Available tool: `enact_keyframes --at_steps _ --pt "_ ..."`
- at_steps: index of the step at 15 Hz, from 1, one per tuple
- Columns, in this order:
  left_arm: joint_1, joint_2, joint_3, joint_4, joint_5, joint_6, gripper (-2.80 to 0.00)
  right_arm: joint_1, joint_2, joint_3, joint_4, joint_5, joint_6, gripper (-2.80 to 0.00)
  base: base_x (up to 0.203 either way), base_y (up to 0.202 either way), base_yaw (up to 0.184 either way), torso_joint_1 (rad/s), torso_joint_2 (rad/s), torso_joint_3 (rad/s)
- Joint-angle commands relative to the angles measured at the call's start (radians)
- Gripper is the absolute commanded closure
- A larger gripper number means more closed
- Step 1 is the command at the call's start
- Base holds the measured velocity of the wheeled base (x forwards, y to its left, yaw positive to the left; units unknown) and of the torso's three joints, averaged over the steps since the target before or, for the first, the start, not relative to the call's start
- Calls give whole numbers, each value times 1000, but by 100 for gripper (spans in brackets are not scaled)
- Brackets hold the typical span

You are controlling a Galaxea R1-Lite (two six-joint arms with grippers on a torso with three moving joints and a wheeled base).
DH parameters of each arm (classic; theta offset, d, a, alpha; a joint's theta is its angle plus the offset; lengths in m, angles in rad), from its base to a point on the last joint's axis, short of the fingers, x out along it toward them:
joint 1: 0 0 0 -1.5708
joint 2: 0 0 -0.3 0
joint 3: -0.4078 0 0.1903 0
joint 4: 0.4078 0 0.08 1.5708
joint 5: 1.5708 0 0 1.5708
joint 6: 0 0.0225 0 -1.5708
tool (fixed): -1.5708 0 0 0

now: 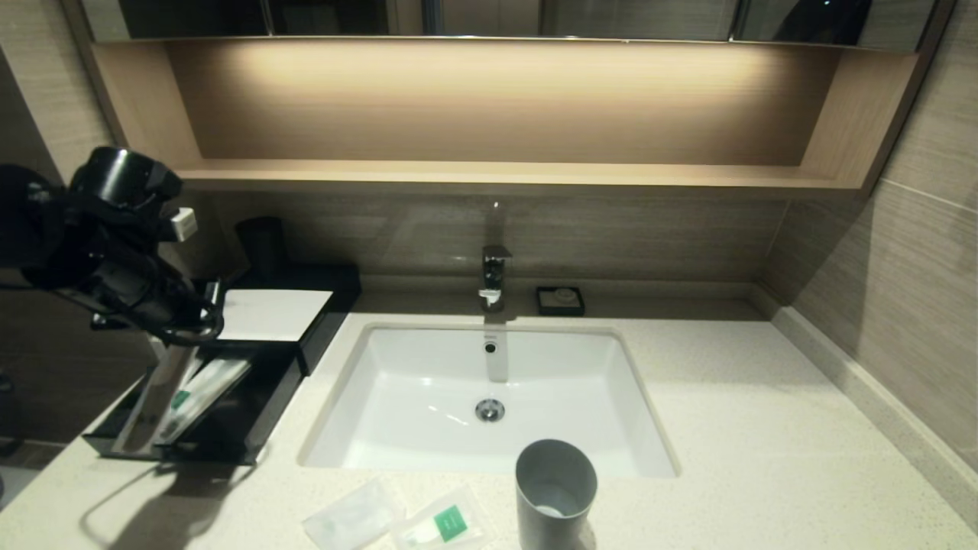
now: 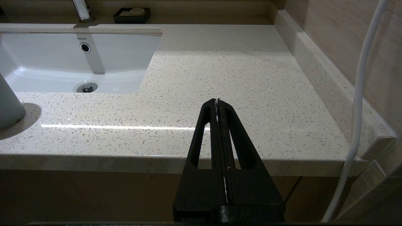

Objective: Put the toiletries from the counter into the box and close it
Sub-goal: Place the bathroom toiletry into the drawer

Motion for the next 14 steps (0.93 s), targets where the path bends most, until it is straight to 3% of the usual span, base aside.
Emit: enact_keyframes --at_steps 1,9,14 --pt "53 20 -7 -2 1 23 0 0 0 1 -1 0 0 0 0 0 0 0 0 0" --pt "114 139 -19 -127 0 25 0 0 0 1 -1 0 0 0 0 0 0 0 0 0" --pt "116 187 -72 -132 -1 23 0 0 0 1 -1 0 0 0 0 0 0 0 0 0"
